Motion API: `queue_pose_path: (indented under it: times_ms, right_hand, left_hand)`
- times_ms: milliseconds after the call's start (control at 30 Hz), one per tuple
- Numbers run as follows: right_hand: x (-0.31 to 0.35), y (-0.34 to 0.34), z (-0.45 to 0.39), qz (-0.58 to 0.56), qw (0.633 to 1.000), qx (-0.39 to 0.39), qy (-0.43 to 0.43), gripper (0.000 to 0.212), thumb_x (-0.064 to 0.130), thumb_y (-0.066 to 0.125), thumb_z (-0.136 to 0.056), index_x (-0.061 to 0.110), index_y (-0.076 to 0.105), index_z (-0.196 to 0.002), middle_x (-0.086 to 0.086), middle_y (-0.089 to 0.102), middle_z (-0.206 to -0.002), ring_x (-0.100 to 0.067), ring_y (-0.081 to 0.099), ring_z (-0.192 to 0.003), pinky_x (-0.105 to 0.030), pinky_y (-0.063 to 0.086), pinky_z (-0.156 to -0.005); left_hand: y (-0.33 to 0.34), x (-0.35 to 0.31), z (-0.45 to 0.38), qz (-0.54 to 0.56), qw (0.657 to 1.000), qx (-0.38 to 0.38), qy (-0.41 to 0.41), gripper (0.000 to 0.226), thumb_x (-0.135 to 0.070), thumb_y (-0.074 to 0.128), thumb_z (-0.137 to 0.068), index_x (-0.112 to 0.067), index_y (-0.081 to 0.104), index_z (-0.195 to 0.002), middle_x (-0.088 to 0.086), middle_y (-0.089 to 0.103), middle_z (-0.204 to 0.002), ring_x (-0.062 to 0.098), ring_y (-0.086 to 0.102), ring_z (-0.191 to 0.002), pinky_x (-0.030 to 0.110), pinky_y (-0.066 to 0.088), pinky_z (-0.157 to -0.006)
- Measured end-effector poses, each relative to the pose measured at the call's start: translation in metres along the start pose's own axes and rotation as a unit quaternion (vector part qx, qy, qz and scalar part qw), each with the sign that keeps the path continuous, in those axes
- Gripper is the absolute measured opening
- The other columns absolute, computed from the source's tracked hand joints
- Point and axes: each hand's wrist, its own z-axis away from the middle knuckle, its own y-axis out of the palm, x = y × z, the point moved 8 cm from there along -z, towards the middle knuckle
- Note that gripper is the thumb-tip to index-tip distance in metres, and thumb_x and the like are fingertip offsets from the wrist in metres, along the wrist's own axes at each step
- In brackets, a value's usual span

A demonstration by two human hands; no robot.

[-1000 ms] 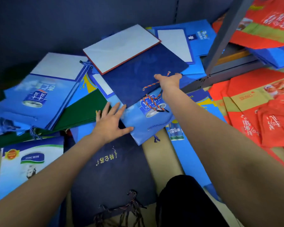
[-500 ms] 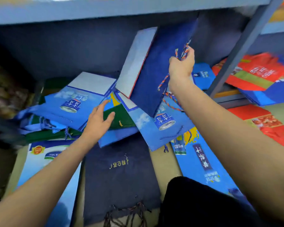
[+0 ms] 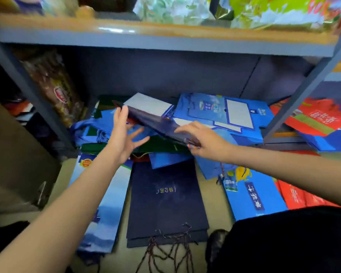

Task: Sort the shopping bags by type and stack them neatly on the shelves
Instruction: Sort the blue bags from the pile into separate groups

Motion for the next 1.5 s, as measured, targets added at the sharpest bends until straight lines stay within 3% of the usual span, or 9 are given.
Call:
queue_pose_path:
  times_ms: [100, 167, 467, 633, 833, 1067, 1167, 1333, 1500]
  right_hand:
    - [0.018, 0.060, -0.008, 0.017, 0.982, 0.184, -0.026, 0.063, 0.015, 0.068, -0.083, 0.021, 0.039, -0.138, -0.006, 0.043, -0.123, -0.010, 0.043, -0.102, -0.007, 0.031, -0.080]
    - [0.014, 0.090, -0.018, 0.026, 0.974, 0.225, -0.012, 0.064, 0.025, 0.068, -0.084, 0.021, 0.037, -0.140, -0.009, 0.044, -0.125, -0.018, 0.045, -0.110, -0.017, 0.033, -0.090]
    - [-0.110, 0.158, -0.041, 0.049, 0.958, 0.086, 0.268, 0.086, 0.038, 0.067, -0.083, 0.027, 0.013, -0.149, -0.014, 0.006, -0.154, -0.042, 0.016, -0.137, -0.050, 0.026, -0.110]
    - [-0.150, 0.152, -0.053, -0.024, 0.943, -0.025, 0.331, 0.087, 0.032, 0.070, -0.081, 0.027, 0.016, -0.149, -0.020, 0.024, -0.147, -0.038, 0.025, -0.134, -0.045, 0.023, -0.109]
    - [-0.122, 0.143, -0.038, -0.087, 0.959, -0.071, 0.259, 0.065, 0.013, 0.062, -0.086, 0.018, 0.032, -0.144, -0.016, 0.033, -0.128, -0.031, 0.048, -0.111, -0.031, 0.035, -0.097]
    - [-0.061, 0.264, 0.036, -0.090, 0.931, 0.210, 0.284, 0.065, 0.019, 0.055, -0.091, 0.013, 0.024, -0.147, -0.019, 0.026, -0.142, -0.030, 0.039, -0.129, -0.024, 0.028, -0.105]
    - [-0.073, 0.287, 0.066, -0.094, 0.902, 0.255, 0.336, 0.065, 0.022, 0.055, -0.091, 0.014, 0.025, -0.148, -0.018, 0.030, -0.145, -0.028, 0.030, -0.136, -0.024, 0.028, -0.104]
    - [-0.121, 0.251, 0.062, -0.071, 0.904, 0.176, 0.382, 0.064, 0.018, 0.055, -0.091, 0.012, 0.025, -0.147, -0.019, 0.030, -0.148, -0.030, 0.025, -0.138, -0.030, 0.027, -0.108]
    - [-0.162, 0.221, 0.052, -0.087, 0.899, 0.169, 0.395, 0.074, 0.024, 0.059, -0.090, 0.021, 0.016, -0.150, -0.020, 0.010, -0.154, -0.030, 0.016, -0.143, -0.032, 0.021, -0.113]
  left_hand:
    - [-0.046, 0.020, 0.007, -0.080, 0.995, -0.037, -0.047, 0.060, -0.044, 0.050, -0.093, -0.032, 0.021, -0.144, 0.002, 0.051, -0.131, 0.016, 0.059, -0.088, 0.030, 0.051, -0.060]
    - [-0.084, 0.044, 0.012, -0.157, 0.980, -0.091, -0.076, 0.062, -0.033, 0.053, -0.094, -0.025, 0.020, -0.146, 0.003, 0.050, -0.132, 0.020, 0.056, -0.095, 0.032, 0.047, -0.067]
    - [-0.154, 0.107, -0.015, -0.432, 0.885, -0.161, -0.060, 0.073, -0.014, 0.060, -0.088, -0.012, 0.018, -0.148, 0.017, 0.032, -0.146, 0.031, 0.036, -0.132, 0.036, 0.032, -0.107]
    - [-0.137, 0.112, -0.048, -0.439, 0.892, -0.111, -0.012, 0.080, -0.009, 0.062, -0.086, -0.014, 0.013, -0.149, 0.018, 0.033, -0.145, 0.032, 0.039, -0.130, 0.034, 0.031, -0.108]
    - [-0.145, 0.119, -0.017, -0.574, 0.805, -0.144, -0.043, 0.070, -0.013, 0.046, -0.094, -0.023, 0.006, -0.150, 0.029, 0.036, -0.128, 0.043, 0.048, -0.108, 0.038, 0.036, -0.093]
    - [-0.239, 0.191, 0.060, -0.679, 0.679, -0.068, -0.270, 0.068, -0.025, 0.046, -0.096, -0.012, 0.007, -0.151, 0.025, 0.027, -0.148, 0.037, 0.027, -0.137, 0.035, 0.027, -0.108]
    - [-0.231, 0.201, 0.066, -0.657, 0.702, 0.001, -0.275, 0.069, -0.023, 0.051, -0.094, -0.009, 0.014, -0.150, 0.018, 0.030, -0.150, 0.032, 0.030, -0.138, 0.030, 0.030, -0.108]
    - [-0.175, 0.196, 0.038, -0.606, 0.772, 0.034, -0.190, 0.067, -0.017, 0.055, -0.091, -0.011, 0.021, -0.148, 0.020, 0.034, -0.147, 0.030, 0.034, -0.135, 0.029, 0.029, -0.108]
    - [-0.127, 0.177, 0.003, -0.565, 0.821, 0.017, -0.072, 0.068, -0.013, 0.053, -0.092, -0.014, 0.017, -0.149, 0.011, 0.007, -0.157, 0.022, 0.015, -0.144, 0.027, 0.019, -0.111]
